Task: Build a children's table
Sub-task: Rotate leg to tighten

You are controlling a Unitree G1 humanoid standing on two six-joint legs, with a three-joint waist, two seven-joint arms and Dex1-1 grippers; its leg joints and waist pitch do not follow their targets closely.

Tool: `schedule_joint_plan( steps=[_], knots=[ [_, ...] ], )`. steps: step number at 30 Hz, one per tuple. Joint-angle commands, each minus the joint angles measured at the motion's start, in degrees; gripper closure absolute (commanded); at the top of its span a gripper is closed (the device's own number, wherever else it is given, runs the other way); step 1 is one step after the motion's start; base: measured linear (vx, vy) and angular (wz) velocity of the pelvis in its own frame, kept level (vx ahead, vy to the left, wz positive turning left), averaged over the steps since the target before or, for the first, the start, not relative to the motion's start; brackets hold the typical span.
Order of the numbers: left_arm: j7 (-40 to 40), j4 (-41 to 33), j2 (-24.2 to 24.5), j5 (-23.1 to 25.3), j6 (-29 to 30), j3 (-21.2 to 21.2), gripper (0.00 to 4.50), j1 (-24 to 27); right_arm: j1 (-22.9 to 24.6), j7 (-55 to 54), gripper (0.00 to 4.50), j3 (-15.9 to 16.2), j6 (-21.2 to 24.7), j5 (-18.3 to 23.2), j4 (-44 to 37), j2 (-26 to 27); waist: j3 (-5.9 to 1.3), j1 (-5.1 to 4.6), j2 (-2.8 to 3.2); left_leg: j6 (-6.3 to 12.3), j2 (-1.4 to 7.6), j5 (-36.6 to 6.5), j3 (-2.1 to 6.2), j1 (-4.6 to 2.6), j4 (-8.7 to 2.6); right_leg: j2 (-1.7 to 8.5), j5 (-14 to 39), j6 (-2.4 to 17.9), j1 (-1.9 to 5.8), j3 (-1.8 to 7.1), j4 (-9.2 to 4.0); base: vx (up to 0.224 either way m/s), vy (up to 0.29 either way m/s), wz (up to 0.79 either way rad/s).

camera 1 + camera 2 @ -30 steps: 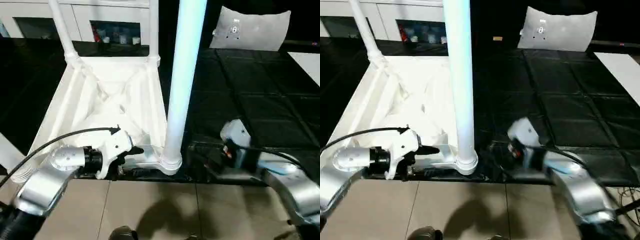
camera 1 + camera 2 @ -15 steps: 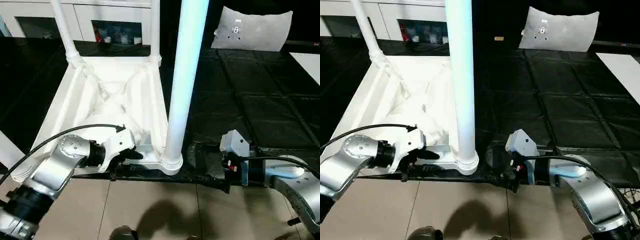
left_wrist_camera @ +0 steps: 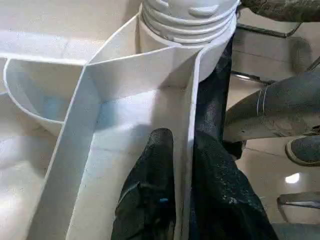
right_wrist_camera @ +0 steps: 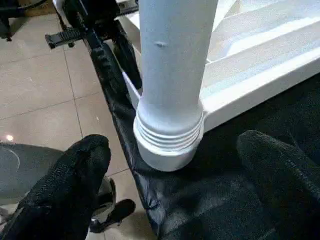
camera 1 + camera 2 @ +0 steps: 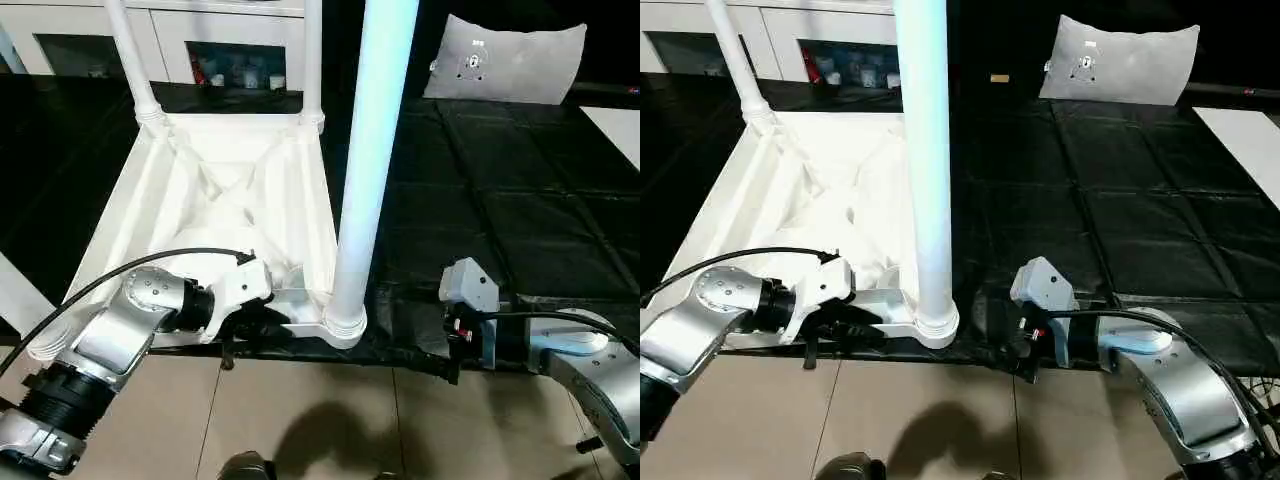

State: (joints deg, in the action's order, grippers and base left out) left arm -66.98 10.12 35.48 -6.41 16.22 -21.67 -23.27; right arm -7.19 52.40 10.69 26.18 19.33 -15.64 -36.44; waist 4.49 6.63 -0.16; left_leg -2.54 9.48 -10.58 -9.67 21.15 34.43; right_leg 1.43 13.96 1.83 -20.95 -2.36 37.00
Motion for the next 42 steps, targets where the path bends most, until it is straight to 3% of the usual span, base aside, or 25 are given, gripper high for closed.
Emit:
schedule_joint_plan(
  steps=[1,4,5,14,16,18,21,24,30,35,37,42],
  knots=[
    [-0.1,1.0,-0.4,0.7,-0.7,0.0,4.19,-1.2,-1.2,-0.3,0.00,0.3,0.3,-0.7,-0.2,0.2,-3.54,0.19,0.14,1.64,4.10,-9.1,1.70,-0.75,-3.97,7.15,9.3,9.8,1.78,3.59,-5.56,0.000,0.000,0.00],
    [-0.8,1.3,-0.5,0.4,-1.7,0.0,4.25,-1.1,-2.0,-0.4,0.00,0.5,0.2,-0.6,0.5,0.9,-3.65,0.12,0.19,1.55,4.10,-8.8,1.73,-0.71,-3.96,7.15,8.6,10.0,1.81,3.58,-5.42,0.000,0.000,0.00],
    [-1.0,1.5,-0.8,0.1,-2.1,0.1,4.45,-1.1,-2.6,-0.4,0.00,0.7,0.0,-0.6,1.2,1.3,-3.72,0.09,0.00,1.64,4.08,-8.3,1.67,-0.65,-3.92,7.15,7.5,10.1,1.90,3.59,-5.33,0.000,0.000,0.00],
    [-5.8,3.0,-2.6,-2.2,-6.3,0.1,4.45,-1.4,-8.2,6.6,0.00,2.6,-4.9,1.1,10.8,5.3,-3.80,0.02,0.14,2.02,4.02,-7.9,1.53,-0.62,-3.72,7.21,7.0,11.0,1.91,3.53,-5.24,0.000,0.000,0.00],
    [-8.1,3.5,-2.4,-2.0,-8.1,-0.9,4.50,-1.8,-10.5,9.1,0.37,3.3,-6.6,0.9,15.0,6.2,-3.99,0.05,0.05,2.57,4.13,-6.4,1.53,-0.59,-3.70,7.16,4.1,11.4,2.00,3.46,-4.95,0.000,0.000,0.00],
    [-9.4,3.8,-2.3,-1.8,-9.0,-1.5,4.50,-2.0,-11.8,10.4,0.37,3.8,-7.6,0.4,17.2,6.4,-4.20,-0.08,-0.22,3.33,4.03,-4.9,1.45,-0.44,-3.55,7.05,0.6,12.2,2.06,3.29,-4.51,0.000,0.000,0.00],
    [-11.3,4.0,-2.0,-1.5,-10.3,-2.2,4.50,-2.5,-13.4,13.8,0.74,4.7,-8.7,0.5,19.7,6.5,-4.24,0.22,-0.18,4.35,4.10,-4.0,1.38,-0.45,-3.42,7.11,-1.5,12.8,1.99,3.17,-4.16,0.000,0.000,0.00],
    [-14.2,4.6,-1.9,-0.7,-12.3,-3.2,4.50,-3.7,-15.8,19.3,1.00,5.9,-10.1,0.7,23.8,6.7,-4.08,0.57,-0.52,4.69,4.17,-4.5,1.22,-0.49,-3.44,7.24,0.5,12.5,1.93,3.16,-4.43,0.000,0.000,0.00],
    [-16.4,7.2,-2.5,0.4,-14.7,-3.9,4.50,-5.7,-17.6,24.0,1.53,7.6,-11.5,0.4,26.9,6.5,-3.80,1.53,-0.35,3.93,4.47,-6.1,1.15,-0.82,-3.64,7.32,4.1,12.1,1.55,3.13,-4.65,0.000,0.000,0.00],
    [-16.8,9.4,-2.9,0.9,-15.6,-3.9,4.50,-7.5,-18.3,26.4,1.77,8.2,-11.9,0.2,28.3,6.4,-3.73,1.63,-0.50,3.78,4.47,-6.6,1.07,-0.78,-3.72,7.45,4.6,12.0,1.50,3.07,-4.71,0.000,0.000,0.00],
    [-16.9,9.7,-3.0,0.9,-15.8,-3.8,4.50,-7.7,-18.5,26.9,2.12,8.1,-12.0,0.3,28.8,6.6,-3.68,1.64,-0.56,3.79,4.47,-6.8,1.08,-0.75,-3.77,7.48,5.0,12.0,1.50,3.05,-4.75,0.000,0.000,0.00],
    [-16.6,10.7,-3.4,0.4,-15.4,-2.6,4.50,-7.8,-18.7,28.3,2.44,7.9,-11.0,1.2,29.7,7.3,-3.59,1.63,-0.45,3.71,4.56,-6.8,1.16,-0.69,-3.83,7.56,5.2,12.1,1.49,3.03,-4.74,0.000,0.000,0.00]
  ],
)
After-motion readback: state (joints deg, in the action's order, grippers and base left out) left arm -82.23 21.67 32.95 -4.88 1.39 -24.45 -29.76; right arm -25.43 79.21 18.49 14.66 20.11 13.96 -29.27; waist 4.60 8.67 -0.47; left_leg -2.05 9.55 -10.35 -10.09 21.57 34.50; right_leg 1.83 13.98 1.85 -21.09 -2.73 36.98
